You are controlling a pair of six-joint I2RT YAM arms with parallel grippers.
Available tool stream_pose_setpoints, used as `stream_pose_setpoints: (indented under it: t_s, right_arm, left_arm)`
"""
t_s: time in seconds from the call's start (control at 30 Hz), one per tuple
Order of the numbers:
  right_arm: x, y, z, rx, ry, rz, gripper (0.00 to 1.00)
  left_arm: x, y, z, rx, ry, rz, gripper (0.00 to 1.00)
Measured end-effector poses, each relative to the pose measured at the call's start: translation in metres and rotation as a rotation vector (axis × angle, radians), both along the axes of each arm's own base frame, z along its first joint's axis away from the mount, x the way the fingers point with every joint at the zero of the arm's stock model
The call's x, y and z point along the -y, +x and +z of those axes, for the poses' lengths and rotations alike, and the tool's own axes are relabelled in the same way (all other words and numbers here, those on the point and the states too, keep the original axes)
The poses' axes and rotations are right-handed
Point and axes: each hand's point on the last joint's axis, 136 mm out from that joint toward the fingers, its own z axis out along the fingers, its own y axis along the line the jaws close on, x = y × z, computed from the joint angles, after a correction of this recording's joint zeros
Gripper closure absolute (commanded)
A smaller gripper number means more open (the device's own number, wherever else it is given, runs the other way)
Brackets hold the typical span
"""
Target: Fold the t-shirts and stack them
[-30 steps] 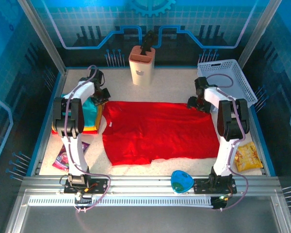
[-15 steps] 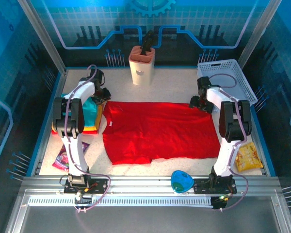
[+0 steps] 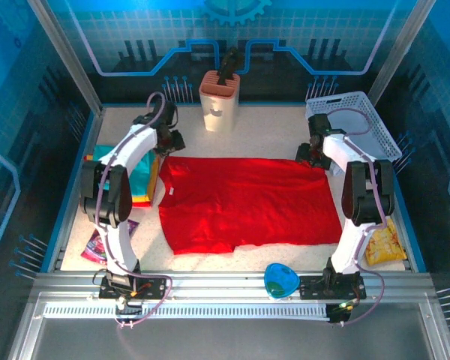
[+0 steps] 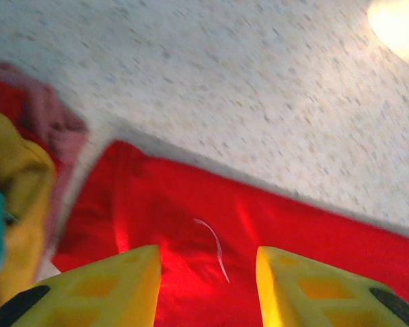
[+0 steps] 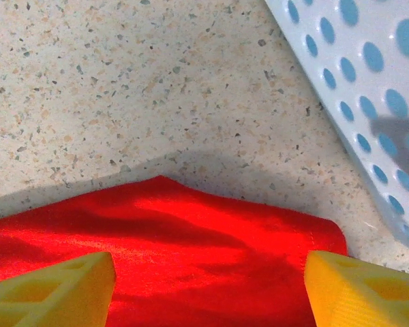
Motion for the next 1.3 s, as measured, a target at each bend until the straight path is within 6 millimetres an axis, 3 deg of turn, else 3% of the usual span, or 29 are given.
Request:
stream_pose_setpoints:
  t_s: [0.17,0.27,0.5,0.6,0.73,0.9,0.93,1.03,1.13,1.2,1.3]
  right_arm:
    - [-0.004,0.0,-0.024,-0.052,0.019,0.006,0.4]
    - [-0.005,0.002,-0.037,-0.084,0.024,0.006,0.39]
    - [-0.008,0.039,-0.028,-0.038,0.032,0.006,0.33]
    - [-0.011,0.051,-0.028,-0.026,0.048,0.007,0.28]
    - [-0.014,0.05,-0.028,-0.022,0.06,0.007,0.18]
    - [-0.019,0.028,-0.009,-0.003,0.054,0.039,0.05]
    - [-0.021,0.023,0.001,0.013,0.053,0.05,0.0]
    - [-0.028,0.011,0.035,0.078,0.054,0.077,0.0]
    - [-0.032,-0.009,0.06,0.125,0.079,0.091,0.0]
    - [-0.033,-0.027,0.064,0.128,0.1,0.095,0.0]
    - [-0.035,-0.062,0.054,0.084,0.133,0.092,0.0]
  left_arm:
    - [0.037,-0.031,-0.024,-0.062,0.01,-0.083,0.59]
    - [0.05,-0.052,-0.044,-0.113,0.016,-0.103,0.6]
    - [0.06,-0.084,-0.068,-0.179,0.027,-0.122,0.61]
    - [0.06,-0.093,-0.069,-0.184,0.028,-0.126,0.61]
    - [0.055,-0.106,-0.061,-0.175,0.025,-0.126,0.58]
    - [0.048,-0.124,-0.031,-0.129,0.015,-0.137,0.49]
    - [0.046,-0.129,-0.023,-0.118,0.012,-0.139,0.48]
    - [0.041,-0.149,-0.007,-0.093,-0.004,-0.139,0.47]
    - [0.036,-0.177,-0.004,-0.109,-0.03,-0.13,0.46]
    - [0.035,-0.2,-0.008,-0.144,-0.045,-0.126,0.46]
    - [0.035,-0.236,-0.016,-0.198,-0.059,-0.12,0.46]
